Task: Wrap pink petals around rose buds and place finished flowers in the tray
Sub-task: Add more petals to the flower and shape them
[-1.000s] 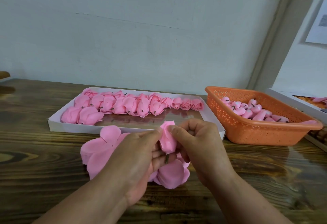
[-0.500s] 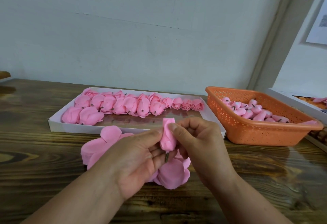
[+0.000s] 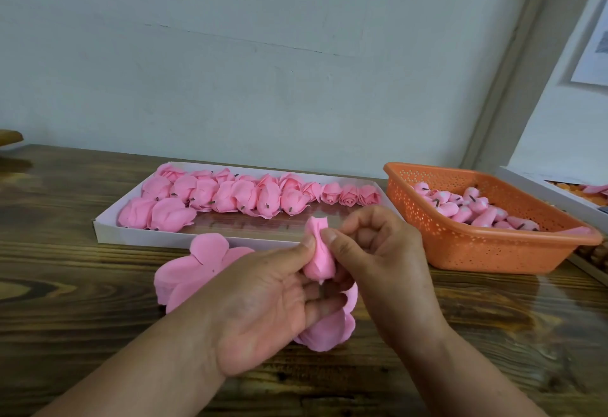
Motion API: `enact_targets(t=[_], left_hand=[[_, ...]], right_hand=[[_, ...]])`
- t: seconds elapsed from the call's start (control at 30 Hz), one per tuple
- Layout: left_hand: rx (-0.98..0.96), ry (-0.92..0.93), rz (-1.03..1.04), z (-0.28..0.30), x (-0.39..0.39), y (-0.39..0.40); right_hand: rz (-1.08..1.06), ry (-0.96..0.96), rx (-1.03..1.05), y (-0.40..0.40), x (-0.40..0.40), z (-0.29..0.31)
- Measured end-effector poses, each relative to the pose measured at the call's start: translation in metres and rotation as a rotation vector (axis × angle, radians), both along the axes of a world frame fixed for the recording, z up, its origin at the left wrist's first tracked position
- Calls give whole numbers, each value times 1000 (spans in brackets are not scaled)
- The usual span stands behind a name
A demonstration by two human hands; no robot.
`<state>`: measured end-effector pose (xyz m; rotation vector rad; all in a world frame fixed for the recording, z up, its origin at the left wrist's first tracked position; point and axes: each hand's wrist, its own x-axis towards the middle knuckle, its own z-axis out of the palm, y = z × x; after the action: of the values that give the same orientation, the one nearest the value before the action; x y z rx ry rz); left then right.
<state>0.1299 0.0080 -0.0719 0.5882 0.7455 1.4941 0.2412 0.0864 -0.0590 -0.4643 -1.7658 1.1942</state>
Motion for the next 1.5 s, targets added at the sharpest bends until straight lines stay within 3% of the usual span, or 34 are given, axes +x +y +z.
enact_targets(t=[0.17,0.33,0.4,0.6,0.9,1.03,1.13,1.23,1.4,1.5], left_hand=[[51,-14,93,2,9,-1],[28,-104,265,6,7,-1],[3,-104,253,5,7,-2],[94,6,147,-1,13,-2],[304,-27,-16,-3,-3,2],[332,60,5,-2,-4,3],[326,-6,93,-2,-1,3],[278,-29,188,-1,3,3],[215,-44,216,-1,7,4],[197,-9,223,-1,8,5]], right_hand=[[-123,-46,195,-5,-3,-5],[-115,-167,633,-15,-9,-11],[-175,-173,705,-17,-13,-16],[-253,-86,627,-16,-14,-13],[353,54,-34,-15,-1,3],[237,64,-15,-14,-5,-1],[225,90,-58,-16,-5,-3],[153,45,106,-20,-8,-8],[-168,-11,507,-22,-17,-17],[-119,16,417,-20,-14,-15]])
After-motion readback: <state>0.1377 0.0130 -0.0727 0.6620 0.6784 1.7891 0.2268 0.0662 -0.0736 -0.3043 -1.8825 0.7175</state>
